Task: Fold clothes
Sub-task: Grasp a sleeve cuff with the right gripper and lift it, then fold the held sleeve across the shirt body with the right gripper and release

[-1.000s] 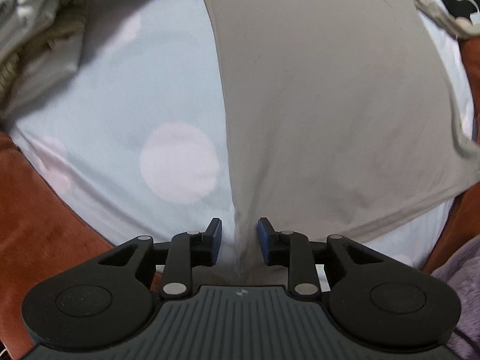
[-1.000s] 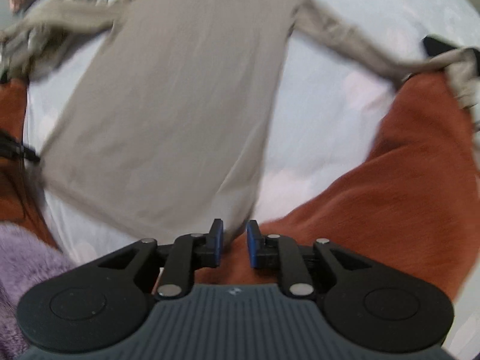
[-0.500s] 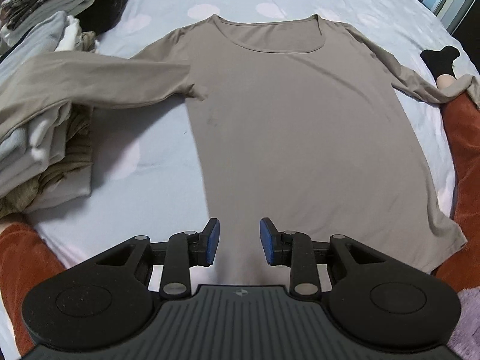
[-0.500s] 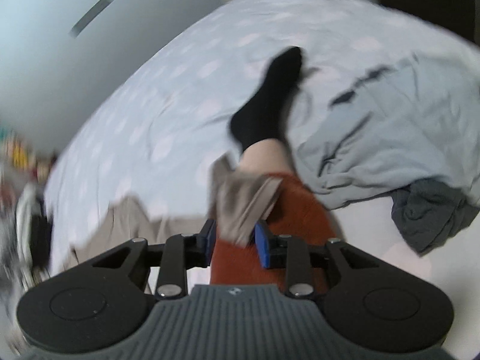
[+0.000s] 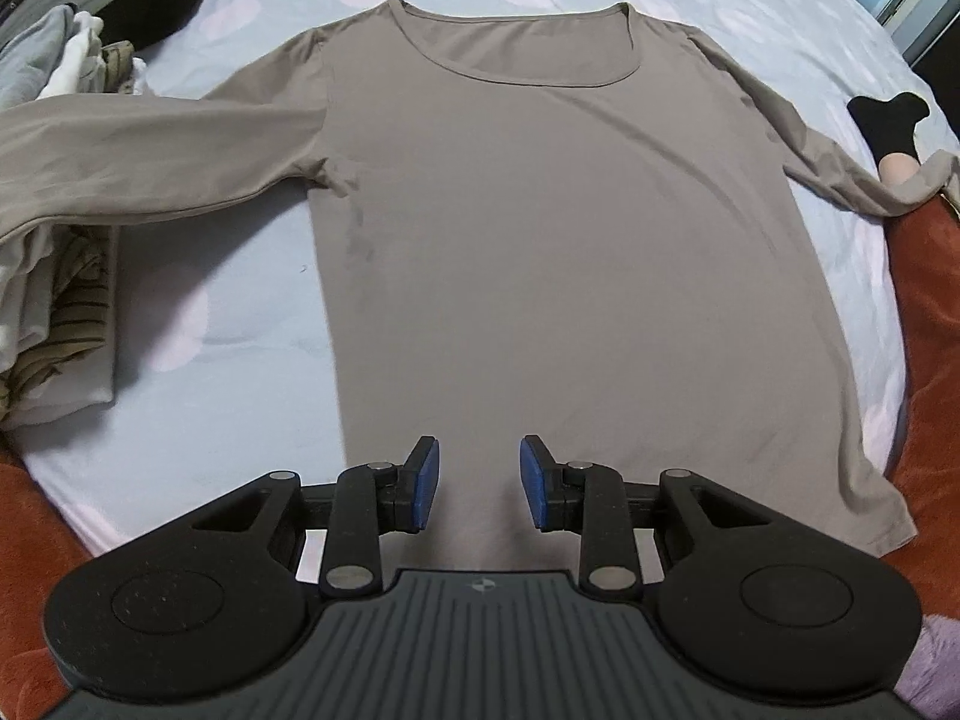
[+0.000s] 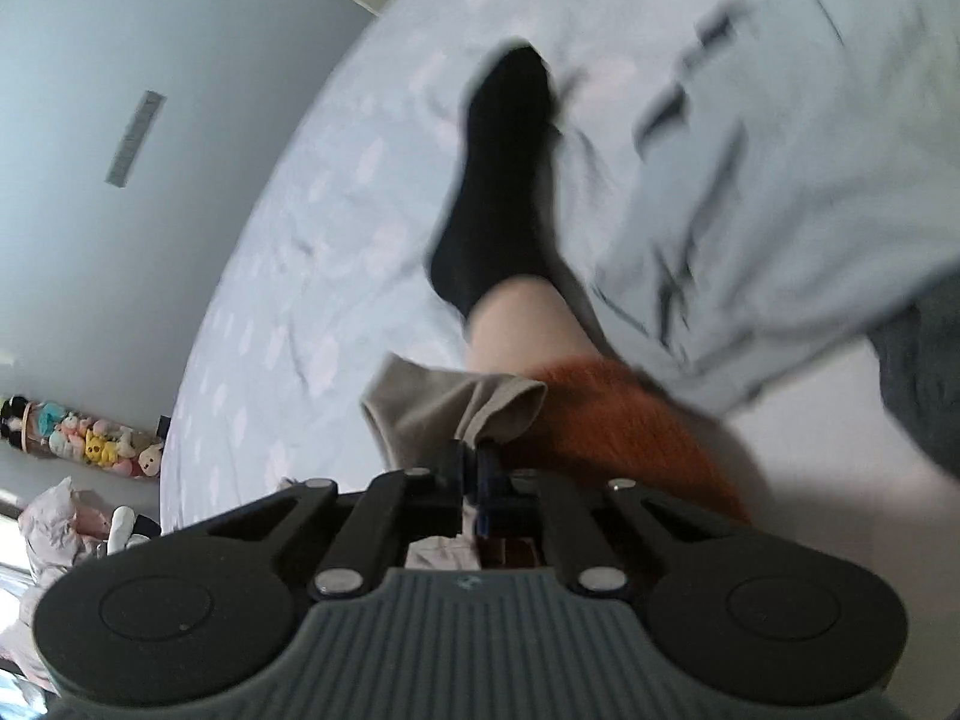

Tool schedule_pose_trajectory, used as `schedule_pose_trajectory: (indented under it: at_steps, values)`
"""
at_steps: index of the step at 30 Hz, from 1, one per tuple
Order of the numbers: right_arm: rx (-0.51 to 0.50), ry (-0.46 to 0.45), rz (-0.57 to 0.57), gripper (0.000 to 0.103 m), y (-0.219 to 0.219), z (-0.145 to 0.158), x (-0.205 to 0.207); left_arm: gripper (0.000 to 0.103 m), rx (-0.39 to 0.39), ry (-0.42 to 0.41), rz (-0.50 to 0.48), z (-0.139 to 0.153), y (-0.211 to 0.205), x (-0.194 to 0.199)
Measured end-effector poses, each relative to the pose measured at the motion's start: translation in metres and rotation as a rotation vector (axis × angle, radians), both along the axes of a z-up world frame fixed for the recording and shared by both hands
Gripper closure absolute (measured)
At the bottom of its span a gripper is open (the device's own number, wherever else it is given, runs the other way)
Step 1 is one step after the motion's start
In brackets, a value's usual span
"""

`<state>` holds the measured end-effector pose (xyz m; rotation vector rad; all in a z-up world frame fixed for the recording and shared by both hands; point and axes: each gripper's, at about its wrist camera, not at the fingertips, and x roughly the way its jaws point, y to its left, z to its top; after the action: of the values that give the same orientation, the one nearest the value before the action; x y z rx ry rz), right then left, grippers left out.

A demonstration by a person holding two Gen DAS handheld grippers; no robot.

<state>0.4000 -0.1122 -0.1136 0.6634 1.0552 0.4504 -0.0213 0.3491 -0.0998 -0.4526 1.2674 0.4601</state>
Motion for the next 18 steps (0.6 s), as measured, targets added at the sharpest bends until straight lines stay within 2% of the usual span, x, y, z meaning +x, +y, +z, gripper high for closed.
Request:
schedule_pose_trajectory:
  at_steps: [4,9,12,18]
  values:
    - [-0.008,-0.125,-0.005,0.099,-0.005,0.045,0.010,0.068,0.001,-0.006,-0.002,-0.002,0.000,0.007]
    - [-0.088,-0.252,-0.016,0.099,-0.008,0.105,0.026,0.068,-0.009,-0.021,-0.003,-0.005,-0.001,0.011]
    - [-0.141,-0.289,-0.008,0.099,-0.009,0.128,0.030,0.068,-0.018,-0.031,-0.003,-0.005,-0.002,0.010]
    - [-0.206,-0.294,-0.019,0.099,-0.003,0.145,0.029,0.068,-0.013,-0.043,0.016,-0.005,0.001,0.004]
